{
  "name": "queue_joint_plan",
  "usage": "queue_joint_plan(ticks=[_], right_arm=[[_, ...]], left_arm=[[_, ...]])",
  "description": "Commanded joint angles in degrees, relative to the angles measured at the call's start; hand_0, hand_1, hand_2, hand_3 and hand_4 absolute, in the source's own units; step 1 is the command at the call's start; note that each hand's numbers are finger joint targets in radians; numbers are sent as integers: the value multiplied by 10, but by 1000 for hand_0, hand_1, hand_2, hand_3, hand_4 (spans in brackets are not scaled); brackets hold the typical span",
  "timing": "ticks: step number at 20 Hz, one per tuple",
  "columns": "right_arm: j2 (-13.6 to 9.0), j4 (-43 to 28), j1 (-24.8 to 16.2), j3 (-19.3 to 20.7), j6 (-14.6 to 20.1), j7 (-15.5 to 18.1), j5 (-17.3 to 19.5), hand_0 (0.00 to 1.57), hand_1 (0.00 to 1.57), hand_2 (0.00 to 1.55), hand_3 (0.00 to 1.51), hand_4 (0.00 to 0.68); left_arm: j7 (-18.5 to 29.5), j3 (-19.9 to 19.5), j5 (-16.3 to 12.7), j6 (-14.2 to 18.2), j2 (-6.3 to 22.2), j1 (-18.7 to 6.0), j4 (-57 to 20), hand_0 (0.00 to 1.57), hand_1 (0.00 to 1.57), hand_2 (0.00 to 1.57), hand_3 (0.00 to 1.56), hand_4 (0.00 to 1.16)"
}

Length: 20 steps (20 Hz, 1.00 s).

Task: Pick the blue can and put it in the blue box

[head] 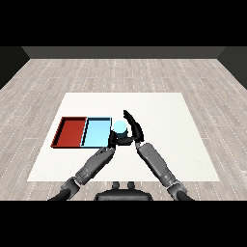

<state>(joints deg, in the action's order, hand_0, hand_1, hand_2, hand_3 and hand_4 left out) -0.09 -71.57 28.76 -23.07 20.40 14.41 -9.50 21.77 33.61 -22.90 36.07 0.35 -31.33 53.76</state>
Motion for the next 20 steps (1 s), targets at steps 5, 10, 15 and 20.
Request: queue_joint_plan(ticks=[5,10,15,20], right_arm=[[-25,-103,-27,96,-66,-17,-91,0,0,0,0,0],[-63,-194,-75,142,-79,-21,-116,0,0,0,0,0],[-77,-270,-163,181,-95,-1,-150,0,0,0,0,0],[-99,-266,-197,203,-131,10,-157,0,0,0,0,0]], left_arm=[[29,-11,-39,-3,-3,12,-10,1571,1571,1571,1487,1143],[3,-47,0,6,37,33,40,1571,1571,1571,1476,1145],[-40,-81,11,10,69,6,44,1571,1571,1566,1478,1152],[-80,-130,24,-7,123,-45,-22,1571,1571,1562,1471,1127]])
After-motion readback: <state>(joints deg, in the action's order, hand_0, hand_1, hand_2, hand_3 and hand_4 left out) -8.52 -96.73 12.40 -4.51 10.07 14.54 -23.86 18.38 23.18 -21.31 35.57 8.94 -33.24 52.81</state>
